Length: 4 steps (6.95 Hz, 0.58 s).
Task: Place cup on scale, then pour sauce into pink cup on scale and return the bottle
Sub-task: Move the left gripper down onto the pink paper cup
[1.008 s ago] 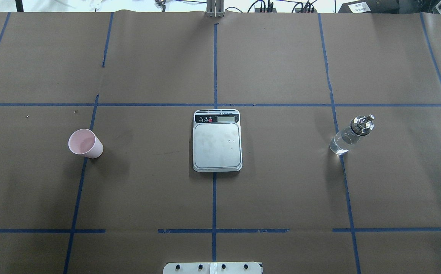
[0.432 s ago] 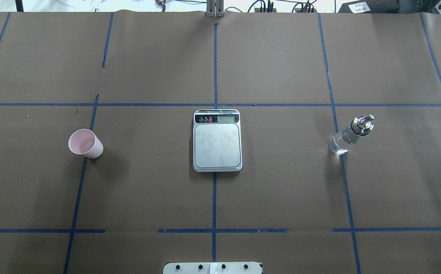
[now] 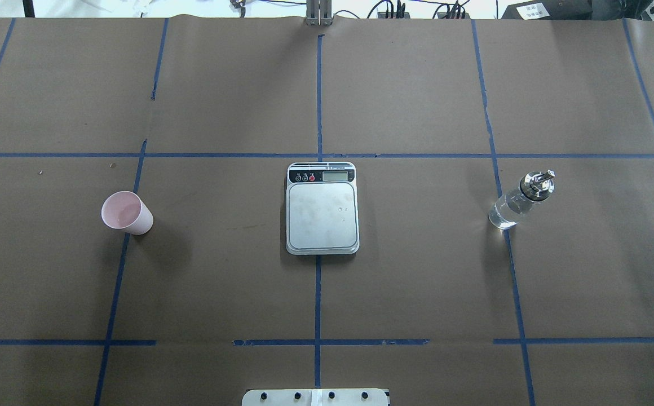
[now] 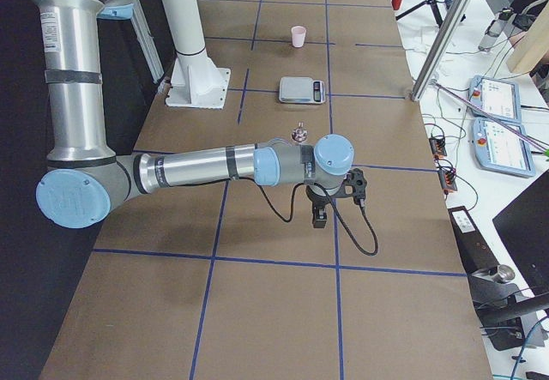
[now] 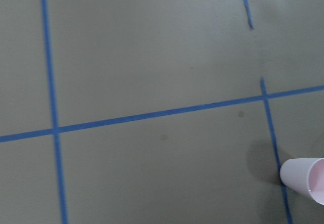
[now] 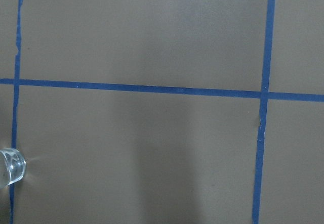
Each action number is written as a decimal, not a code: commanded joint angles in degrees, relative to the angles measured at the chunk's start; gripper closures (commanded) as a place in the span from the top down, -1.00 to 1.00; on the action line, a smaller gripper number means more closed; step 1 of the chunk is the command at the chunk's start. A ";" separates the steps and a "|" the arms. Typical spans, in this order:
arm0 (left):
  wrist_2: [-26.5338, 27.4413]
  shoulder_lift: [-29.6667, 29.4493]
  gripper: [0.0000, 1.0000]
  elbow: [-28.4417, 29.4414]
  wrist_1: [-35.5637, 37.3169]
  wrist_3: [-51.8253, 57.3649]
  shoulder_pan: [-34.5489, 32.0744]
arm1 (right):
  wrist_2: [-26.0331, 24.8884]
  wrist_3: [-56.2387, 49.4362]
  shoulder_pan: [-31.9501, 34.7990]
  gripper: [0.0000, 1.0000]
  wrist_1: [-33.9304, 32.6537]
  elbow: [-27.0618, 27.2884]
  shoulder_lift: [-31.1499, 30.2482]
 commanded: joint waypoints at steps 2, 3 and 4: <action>10.65 -4.70 0.95 0.53 -2.93 -17.54 16.80 | 0.31 -0.13 -0.62 1.00 0.01 0.34 0.16; 10.83 -5.49 0.95 1.32 -3.29 -18.59 19.69 | 0.31 -0.22 -0.62 1.00 0.01 0.34 0.16; 10.74 -6.02 0.95 2.64 -3.47 -18.77 21.37 | 0.31 -0.22 -0.71 1.00 0.01 0.34 0.16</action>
